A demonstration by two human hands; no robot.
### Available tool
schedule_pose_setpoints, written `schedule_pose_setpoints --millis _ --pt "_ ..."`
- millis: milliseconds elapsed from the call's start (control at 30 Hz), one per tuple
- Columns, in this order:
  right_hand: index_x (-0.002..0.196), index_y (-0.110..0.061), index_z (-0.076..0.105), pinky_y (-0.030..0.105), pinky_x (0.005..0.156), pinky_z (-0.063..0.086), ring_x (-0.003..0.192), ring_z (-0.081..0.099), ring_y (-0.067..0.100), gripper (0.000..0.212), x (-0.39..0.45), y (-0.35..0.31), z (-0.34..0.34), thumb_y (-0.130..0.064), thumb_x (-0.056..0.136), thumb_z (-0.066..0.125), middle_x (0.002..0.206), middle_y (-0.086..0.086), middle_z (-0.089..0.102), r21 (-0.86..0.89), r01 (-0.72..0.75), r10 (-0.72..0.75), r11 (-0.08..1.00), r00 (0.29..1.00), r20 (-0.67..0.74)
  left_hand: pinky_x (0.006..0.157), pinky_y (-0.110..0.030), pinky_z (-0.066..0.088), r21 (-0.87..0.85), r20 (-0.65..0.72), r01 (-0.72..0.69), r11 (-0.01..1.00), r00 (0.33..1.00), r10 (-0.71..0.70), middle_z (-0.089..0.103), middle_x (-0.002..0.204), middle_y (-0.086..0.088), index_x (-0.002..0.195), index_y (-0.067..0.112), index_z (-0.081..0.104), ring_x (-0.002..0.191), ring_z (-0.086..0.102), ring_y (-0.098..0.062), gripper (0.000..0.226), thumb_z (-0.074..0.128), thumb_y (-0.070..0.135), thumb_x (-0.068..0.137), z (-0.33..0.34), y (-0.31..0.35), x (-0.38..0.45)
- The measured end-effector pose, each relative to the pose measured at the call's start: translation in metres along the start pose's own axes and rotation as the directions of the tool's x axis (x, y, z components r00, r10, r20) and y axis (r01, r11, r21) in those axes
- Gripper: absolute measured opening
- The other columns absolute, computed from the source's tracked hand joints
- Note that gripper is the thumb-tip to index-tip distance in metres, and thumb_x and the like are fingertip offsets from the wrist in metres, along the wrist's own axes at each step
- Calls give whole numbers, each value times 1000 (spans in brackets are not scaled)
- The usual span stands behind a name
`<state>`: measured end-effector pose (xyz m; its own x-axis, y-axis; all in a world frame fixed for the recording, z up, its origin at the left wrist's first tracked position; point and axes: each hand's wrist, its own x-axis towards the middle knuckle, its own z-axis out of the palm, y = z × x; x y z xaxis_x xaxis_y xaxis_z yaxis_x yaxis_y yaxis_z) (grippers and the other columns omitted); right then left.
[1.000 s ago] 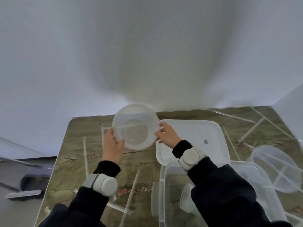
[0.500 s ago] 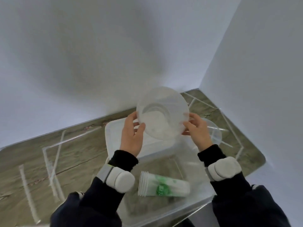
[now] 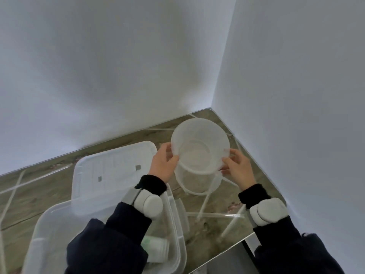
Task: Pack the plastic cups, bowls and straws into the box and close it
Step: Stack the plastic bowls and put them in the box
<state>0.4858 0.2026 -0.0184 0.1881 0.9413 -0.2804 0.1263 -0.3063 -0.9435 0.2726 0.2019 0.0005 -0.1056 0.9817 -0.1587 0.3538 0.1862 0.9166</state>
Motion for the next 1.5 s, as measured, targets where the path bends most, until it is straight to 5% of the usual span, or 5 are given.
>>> schedule_pose_setpoints --millis 333,667,833,1133,1500 --pt "135 -4 44 37 105 39 126 47 27 52 46 59 -32 -24 89 56 140 14 48 -547 -153 353 823 893 281 113 -41 24 572 63 250 781 936 -345 17 153 -17 141 0 26 140 21 -33 62 49 27 90 43 -27 18" --pt "149 -11 19 41 96 45 125 49 33 72 75 78 -32 -18 88 58 149 14 35 -264 -416 473 870 857 206 66 -31 42 591 29 413 693 847 -530 50 128 -18 132 1 37 92 54 -29 53 49 28 89 67 -46 62" --pt "127 0 52 30 66 49 86 59 24 37 65 71 -16 -6 90 51 113 14 58 -268 -366 438 891 850 294 57 -26 40 499 69 497 710 794 -604 55 78 -9 115 -3 53 65 52 -24 37 51 19 85 74 -48 56" --pt "109 -14 60 33 66 52 80 59 17 19 32 -53 -15 -13 91 53 100 3 62 -33 82 -73 996 975 209 63 -38 58 -72 -115 66 995 991 -74 62 105 -9 111 14 58 82 64 -24 23 51 8 90 -11 16 12" --pt "93 -18 68 30 57 50 64 67 21 28 -59 -83 127 -30 97 43 77 4 72 -69 110 -21 992 661 750 39 -21 51 -239 -358 105 965 915 -188 65 102 -9 105 13 61 38 62 -17 29 52 -6 86 -203 -35 -151"
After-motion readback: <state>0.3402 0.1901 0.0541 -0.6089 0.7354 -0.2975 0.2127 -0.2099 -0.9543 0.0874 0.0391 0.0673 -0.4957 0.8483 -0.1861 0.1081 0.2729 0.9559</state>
